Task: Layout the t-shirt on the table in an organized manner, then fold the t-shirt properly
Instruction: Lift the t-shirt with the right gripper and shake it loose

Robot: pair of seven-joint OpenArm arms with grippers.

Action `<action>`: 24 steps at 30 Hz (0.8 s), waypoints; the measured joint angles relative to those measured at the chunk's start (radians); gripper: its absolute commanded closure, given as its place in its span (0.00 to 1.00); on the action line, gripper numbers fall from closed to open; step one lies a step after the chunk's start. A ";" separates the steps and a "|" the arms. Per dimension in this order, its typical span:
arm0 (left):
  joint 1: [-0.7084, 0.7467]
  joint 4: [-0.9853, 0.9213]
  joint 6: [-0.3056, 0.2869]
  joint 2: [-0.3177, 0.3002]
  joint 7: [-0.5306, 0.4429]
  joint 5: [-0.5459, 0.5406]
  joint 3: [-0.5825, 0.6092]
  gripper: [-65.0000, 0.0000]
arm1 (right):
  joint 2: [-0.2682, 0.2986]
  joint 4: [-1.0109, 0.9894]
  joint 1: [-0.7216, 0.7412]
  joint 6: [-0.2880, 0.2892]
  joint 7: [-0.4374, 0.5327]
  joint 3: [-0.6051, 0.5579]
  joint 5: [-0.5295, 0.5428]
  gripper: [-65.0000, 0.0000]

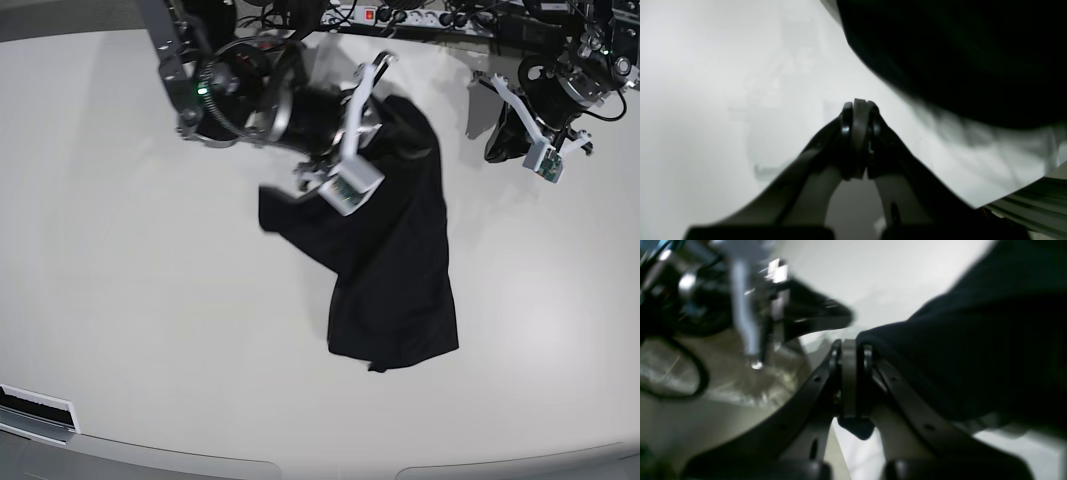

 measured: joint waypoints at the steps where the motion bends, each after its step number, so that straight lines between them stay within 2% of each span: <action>1: 0.000 0.000 0.000 0.000 0.000 0.000 0.000 1.00 | -0.011 0.000 0.003 0.000 0.010 -0.026 -0.061 0.70; 3: 0.000 0.000 0.000 0.000 0.000 0.000 0.000 1.00 | -0.030 0.000 0.017 0.008 0.051 -0.062 -0.178 0.52; 4: 0.000 0.000 0.000 0.000 0.004 0.000 0.000 1.00 | -0.036 0.000 0.027 -0.005 0.076 -0.070 -0.225 0.47; 7: 0.000 0.000 0.000 0.000 0.031 0.000 0.000 1.00 | -0.040 0.000 0.082 -0.082 0.073 -0.070 -0.339 0.45; 11: 0.002 0.000 0.000 0.000 0.032 0.000 0.000 1.00 | -0.034 0.001 0.141 -0.263 0.073 -0.032 -0.489 0.45; 13: 0.002 0.000 -0.001 0.000 0.033 0.000 0.000 1.00 | -0.024 0.001 0.148 -0.352 0.061 0.012 -0.507 0.45; 17: 0.001 0.000 0.000 0.000 0.034 -0.005 0.000 1.00 | -0.018 -0.071 0.190 -0.356 0.006 0.136 -0.417 0.45; 19: 0.001 0.000 -0.001 0.000 0.034 -0.039 0.000 1.00 | -0.018 -0.145 0.222 -0.312 0.015 0.200 -0.344 0.45; 21: 0.001 0.000 -0.027 0.000 0.036 -0.035 0.000 0.98 | -0.019 -0.234 0.252 -0.272 0.000 0.256 -0.274 0.45; 24: 0.001 0.000 -0.076 0.000 0.042 -0.083 0.000 0.67 | -0.018 -0.373 0.306 -0.169 -0.100 0.311 -0.145 0.45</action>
